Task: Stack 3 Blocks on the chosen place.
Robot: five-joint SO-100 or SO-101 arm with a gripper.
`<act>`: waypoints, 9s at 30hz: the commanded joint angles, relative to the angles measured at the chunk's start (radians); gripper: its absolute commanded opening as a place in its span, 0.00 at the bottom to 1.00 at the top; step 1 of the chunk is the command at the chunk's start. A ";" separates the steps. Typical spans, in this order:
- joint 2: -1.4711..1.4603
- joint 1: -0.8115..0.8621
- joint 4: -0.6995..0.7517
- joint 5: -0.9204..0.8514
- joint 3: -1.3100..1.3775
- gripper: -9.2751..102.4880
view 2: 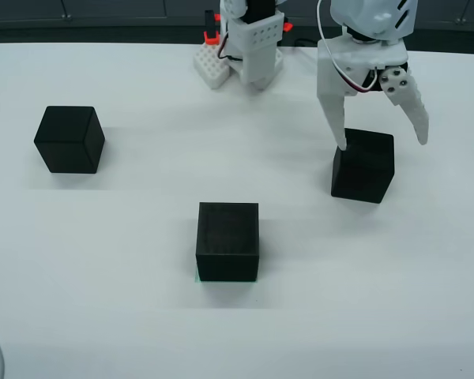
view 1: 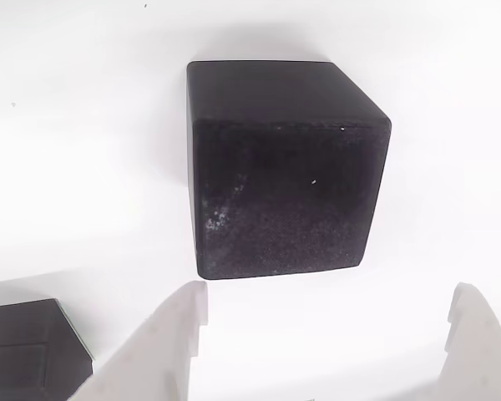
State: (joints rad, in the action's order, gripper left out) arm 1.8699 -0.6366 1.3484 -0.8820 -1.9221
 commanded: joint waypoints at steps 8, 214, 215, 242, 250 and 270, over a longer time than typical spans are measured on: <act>0.060 -0.006 0.071 0.028 -0.025 0.40; -0.474 1.575 0.224 -0.238 0.468 0.39; -0.476 1.572 0.224 -0.238 0.463 0.39; -0.457 1.526 0.221 -0.249 0.417 0.27; -0.367 1.480 0.221 -0.252 0.420 0.27; 0.138 1.181 0.123 -0.302 0.459 0.27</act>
State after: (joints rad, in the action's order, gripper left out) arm 1.9113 0.5921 1.4972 -1.1766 -1.5140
